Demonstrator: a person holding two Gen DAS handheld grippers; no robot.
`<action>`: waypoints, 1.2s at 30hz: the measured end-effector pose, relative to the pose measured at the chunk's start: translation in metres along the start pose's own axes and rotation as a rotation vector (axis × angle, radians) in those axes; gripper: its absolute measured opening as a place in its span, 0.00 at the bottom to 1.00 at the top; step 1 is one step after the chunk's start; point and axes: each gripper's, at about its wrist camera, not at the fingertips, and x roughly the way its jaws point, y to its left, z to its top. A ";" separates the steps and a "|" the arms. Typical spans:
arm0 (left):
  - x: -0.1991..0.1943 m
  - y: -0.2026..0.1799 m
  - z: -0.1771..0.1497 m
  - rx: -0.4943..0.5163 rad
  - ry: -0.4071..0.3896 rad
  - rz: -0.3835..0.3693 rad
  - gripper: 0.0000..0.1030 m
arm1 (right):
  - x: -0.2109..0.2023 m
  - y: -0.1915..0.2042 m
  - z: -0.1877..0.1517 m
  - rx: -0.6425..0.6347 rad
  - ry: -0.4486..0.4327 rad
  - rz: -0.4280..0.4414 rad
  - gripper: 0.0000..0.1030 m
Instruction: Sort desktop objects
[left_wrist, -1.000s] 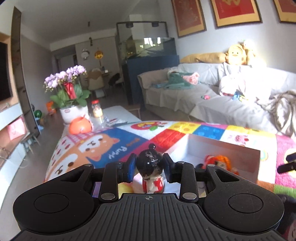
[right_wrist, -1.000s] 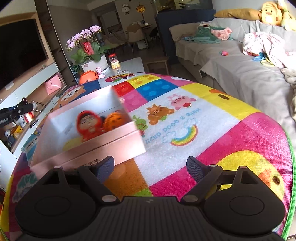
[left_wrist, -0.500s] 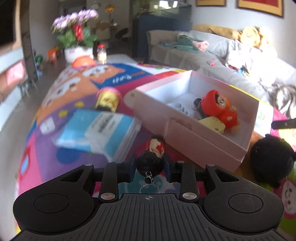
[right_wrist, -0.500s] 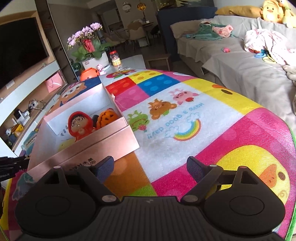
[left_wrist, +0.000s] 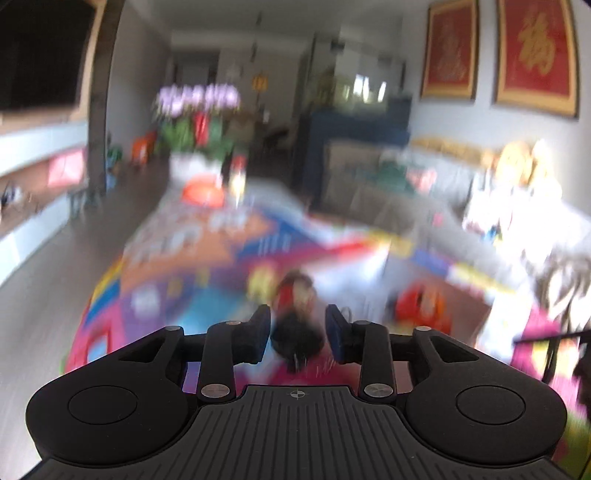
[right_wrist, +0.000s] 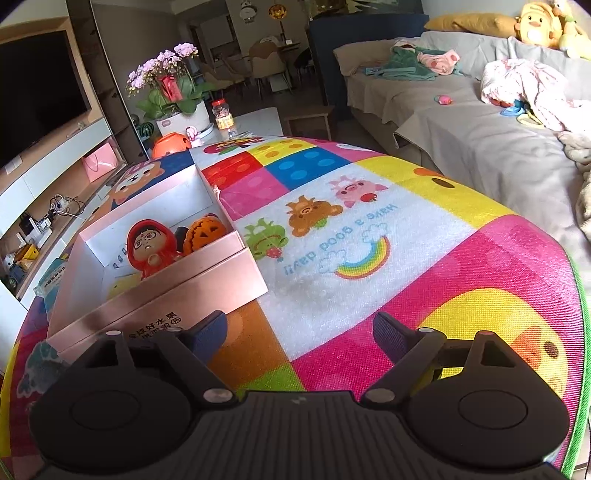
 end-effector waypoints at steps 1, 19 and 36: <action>0.002 0.001 -0.009 -0.001 0.033 0.013 0.37 | 0.002 0.001 0.000 0.000 0.004 0.003 0.84; 0.028 -0.094 -0.056 0.242 0.141 -0.152 0.84 | 0.017 0.032 0.044 -0.168 -0.113 0.049 0.83; 0.062 -0.068 -0.016 0.222 0.080 0.131 0.87 | 0.055 0.043 0.038 -0.197 -0.046 0.040 0.55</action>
